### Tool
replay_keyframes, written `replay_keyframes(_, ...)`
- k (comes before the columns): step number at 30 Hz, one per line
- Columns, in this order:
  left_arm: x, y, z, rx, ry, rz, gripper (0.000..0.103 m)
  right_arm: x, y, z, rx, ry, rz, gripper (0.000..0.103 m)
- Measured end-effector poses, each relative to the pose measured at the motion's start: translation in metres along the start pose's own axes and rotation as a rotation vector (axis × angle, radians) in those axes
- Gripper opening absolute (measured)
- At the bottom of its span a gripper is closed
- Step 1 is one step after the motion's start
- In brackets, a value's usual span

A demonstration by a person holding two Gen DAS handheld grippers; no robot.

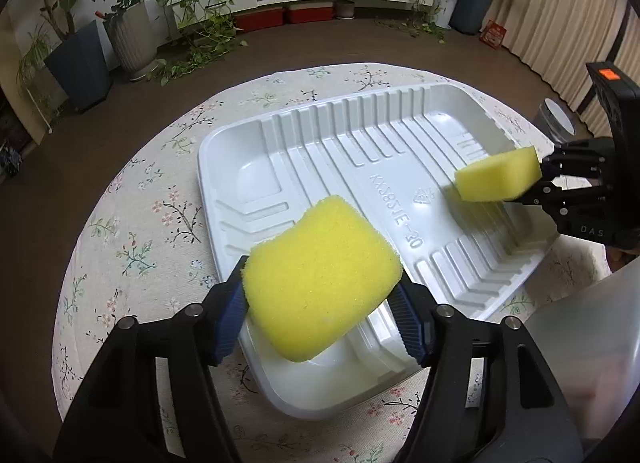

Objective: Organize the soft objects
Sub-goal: 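Open both grippers to drop the sponges into the white tray, then move both tools back toward the remaining soft items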

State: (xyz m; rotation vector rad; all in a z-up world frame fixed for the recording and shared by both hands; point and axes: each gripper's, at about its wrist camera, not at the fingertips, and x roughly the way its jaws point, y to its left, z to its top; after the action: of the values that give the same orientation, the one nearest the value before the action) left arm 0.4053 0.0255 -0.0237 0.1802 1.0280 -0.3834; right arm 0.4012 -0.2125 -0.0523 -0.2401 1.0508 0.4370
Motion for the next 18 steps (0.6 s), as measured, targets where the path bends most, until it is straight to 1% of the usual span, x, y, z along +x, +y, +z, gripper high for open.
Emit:
replay_keyframes(2,0.0,-0.001,0.001,0.004,-0.002,-0.008,0.068,-0.002,0.002,0.001,0.0,-0.011,-0.002,0.04)
replay_keyframes(4,-0.003,0.0,0.001,-0.001,-0.013,-0.01,0.071,-0.006,0.004,0.001,-0.005,-0.021,0.005,0.048)
replay_keyframes(5,-0.007,0.002,0.002,-0.012,-0.021,-0.023,0.072,-0.008,0.005,0.001,-0.011,-0.025,-0.002,0.052)
replay_keyframes(7,-0.011,0.005,0.003,-0.025,-0.035,-0.033,0.075,-0.015,0.007,0.0,-0.023,-0.04,-0.013,0.056)
replay_keyframes(8,-0.014,0.007,0.003,-0.028,-0.043,-0.038,0.077,-0.017,0.006,0.0,-0.023,-0.046,-0.009,0.057)
replay_keyframes(10,-0.02,0.011,0.004,-0.037,-0.06,-0.063,0.083,-0.025,0.004,-0.001,-0.019,-0.068,-0.001,0.059)
replay_keyframes(11,-0.021,0.012,0.004,-0.041,-0.061,-0.07,0.084,-0.03,0.002,-0.002,-0.014,-0.082,0.001,0.06)
replay_keyframes(14,-0.03,0.016,0.005,-0.058,-0.076,-0.068,0.084,-0.042,-0.004,-0.004,0.003,-0.117,0.004,0.06)
replay_keyframes(18,-0.053,0.032,-0.001,-0.129,-0.138,-0.067,0.084,-0.059,-0.017,-0.012,0.055,-0.158,0.013,0.06)
